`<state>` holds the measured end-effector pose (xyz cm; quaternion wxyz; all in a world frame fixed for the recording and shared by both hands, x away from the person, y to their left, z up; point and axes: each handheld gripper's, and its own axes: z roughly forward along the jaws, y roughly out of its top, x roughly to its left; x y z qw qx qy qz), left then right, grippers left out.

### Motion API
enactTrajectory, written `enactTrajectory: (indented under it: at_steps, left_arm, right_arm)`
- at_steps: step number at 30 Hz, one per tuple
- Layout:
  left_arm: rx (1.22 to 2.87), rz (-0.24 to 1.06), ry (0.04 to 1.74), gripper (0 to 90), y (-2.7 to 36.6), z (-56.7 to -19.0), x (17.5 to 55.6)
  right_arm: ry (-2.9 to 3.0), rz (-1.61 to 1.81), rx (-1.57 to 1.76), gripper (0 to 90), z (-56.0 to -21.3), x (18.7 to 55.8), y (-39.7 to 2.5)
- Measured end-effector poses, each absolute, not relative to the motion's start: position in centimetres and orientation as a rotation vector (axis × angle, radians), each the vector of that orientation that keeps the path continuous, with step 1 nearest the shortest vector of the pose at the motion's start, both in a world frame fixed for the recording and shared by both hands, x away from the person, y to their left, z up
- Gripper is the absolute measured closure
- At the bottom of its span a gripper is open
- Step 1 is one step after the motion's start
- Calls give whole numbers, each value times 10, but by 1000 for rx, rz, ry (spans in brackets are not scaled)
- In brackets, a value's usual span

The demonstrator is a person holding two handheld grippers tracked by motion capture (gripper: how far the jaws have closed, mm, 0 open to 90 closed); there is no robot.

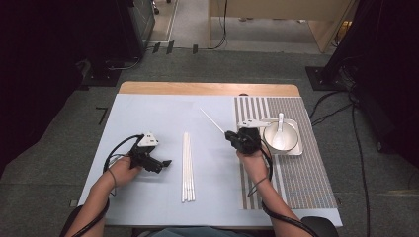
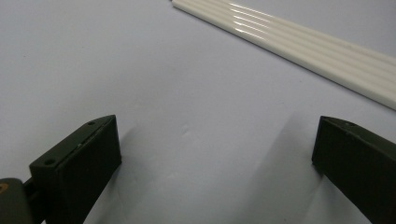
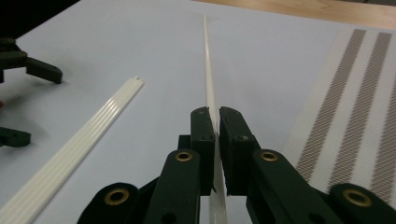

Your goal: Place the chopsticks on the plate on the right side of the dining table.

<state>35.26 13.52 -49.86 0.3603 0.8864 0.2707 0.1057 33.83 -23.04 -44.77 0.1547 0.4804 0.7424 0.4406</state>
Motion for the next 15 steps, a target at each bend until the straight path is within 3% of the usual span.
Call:
enactTrajectory:
  at_steps: [15]
  left_arm:
    - [2281,271,700,8,135,-499,353]
  right_arm:
    - [2150,1166,1349,853,-428,349,-252]
